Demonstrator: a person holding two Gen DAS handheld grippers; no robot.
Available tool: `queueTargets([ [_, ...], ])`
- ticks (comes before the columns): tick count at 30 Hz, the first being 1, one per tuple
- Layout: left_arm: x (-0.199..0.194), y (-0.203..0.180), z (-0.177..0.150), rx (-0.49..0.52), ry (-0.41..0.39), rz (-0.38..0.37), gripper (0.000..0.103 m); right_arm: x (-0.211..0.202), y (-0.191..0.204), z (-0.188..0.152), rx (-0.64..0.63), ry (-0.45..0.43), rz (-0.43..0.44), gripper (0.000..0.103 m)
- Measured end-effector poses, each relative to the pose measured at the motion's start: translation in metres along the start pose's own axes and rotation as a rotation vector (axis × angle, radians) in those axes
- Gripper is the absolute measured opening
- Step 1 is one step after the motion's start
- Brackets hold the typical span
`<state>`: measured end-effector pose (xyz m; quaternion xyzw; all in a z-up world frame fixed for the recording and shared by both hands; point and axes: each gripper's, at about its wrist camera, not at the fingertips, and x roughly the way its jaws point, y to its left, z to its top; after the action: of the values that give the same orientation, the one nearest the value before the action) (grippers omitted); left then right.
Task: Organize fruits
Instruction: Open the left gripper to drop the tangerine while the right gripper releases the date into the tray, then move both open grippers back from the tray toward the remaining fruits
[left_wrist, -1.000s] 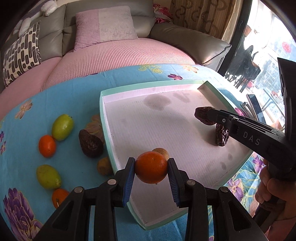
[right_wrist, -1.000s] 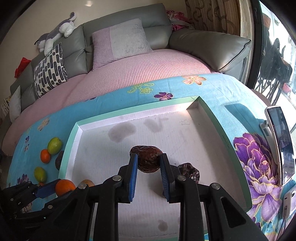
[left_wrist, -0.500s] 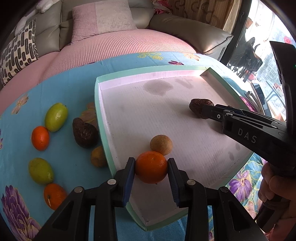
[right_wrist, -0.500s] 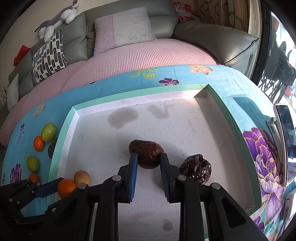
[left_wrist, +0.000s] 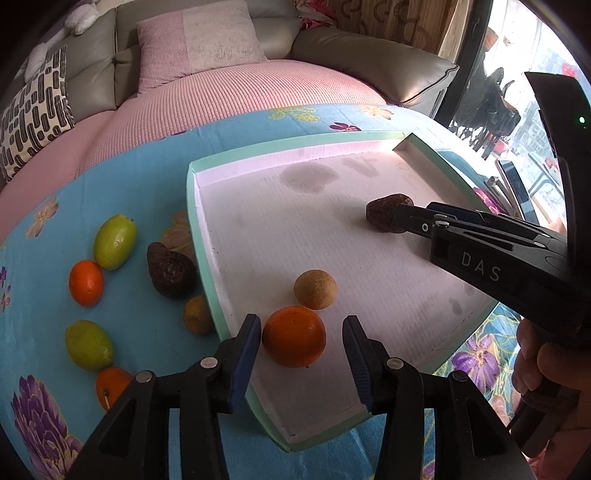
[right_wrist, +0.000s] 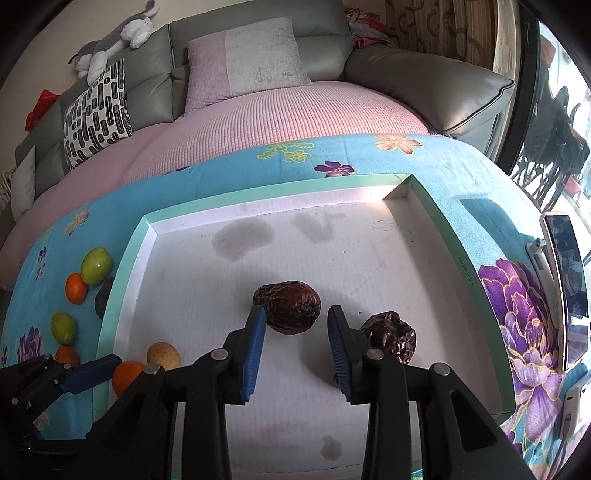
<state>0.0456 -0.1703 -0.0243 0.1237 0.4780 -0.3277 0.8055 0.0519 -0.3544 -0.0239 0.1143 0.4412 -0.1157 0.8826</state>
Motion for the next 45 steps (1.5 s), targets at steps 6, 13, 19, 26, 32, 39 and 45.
queueTargets([
  [6,-0.017,0.006,0.003,-0.01,-0.045,0.003,0.054,-0.009,0.001,0.004,-0.002,-0.044,0.009,0.036],
  [13,-0.026,0.045,0.005,-0.116,-0.087,0.097,0.058,-0.009,0.004,0.005,-0.006,-0.045,0.01,0.036],
  [19,-0.029,0.092,-0.002,-0.249,-0.093,0.24,0.075,-0.009,0.013,0.005,-0.029,-0.046,0.028,0.036],
  [26,-0.037,0.132,-0.012,-0.347,-0.112,0.357,0.084,-0.011,0.032,0.004,-0.07,-0.056,0.062,0.036],
  [32,-0.046,0.154,-0.02,-0.404,-0.132,0.393,0.086,-0.011,0.047,0.003,-0.118,-0.056,0.085,0.036],
  [39,-0.045,0.16,-0.02,-0.412,-0.128,0.399,0.098,-0.009,0.049,0.003,-0.117,-0.054,0.079,0.053],
  [45,-0.045,0.156,-0.021,-0.402,-0.128,0.423,0.103,-0.008,0.05,0.002,-0.124,-0.061,0.066,0.081],
])
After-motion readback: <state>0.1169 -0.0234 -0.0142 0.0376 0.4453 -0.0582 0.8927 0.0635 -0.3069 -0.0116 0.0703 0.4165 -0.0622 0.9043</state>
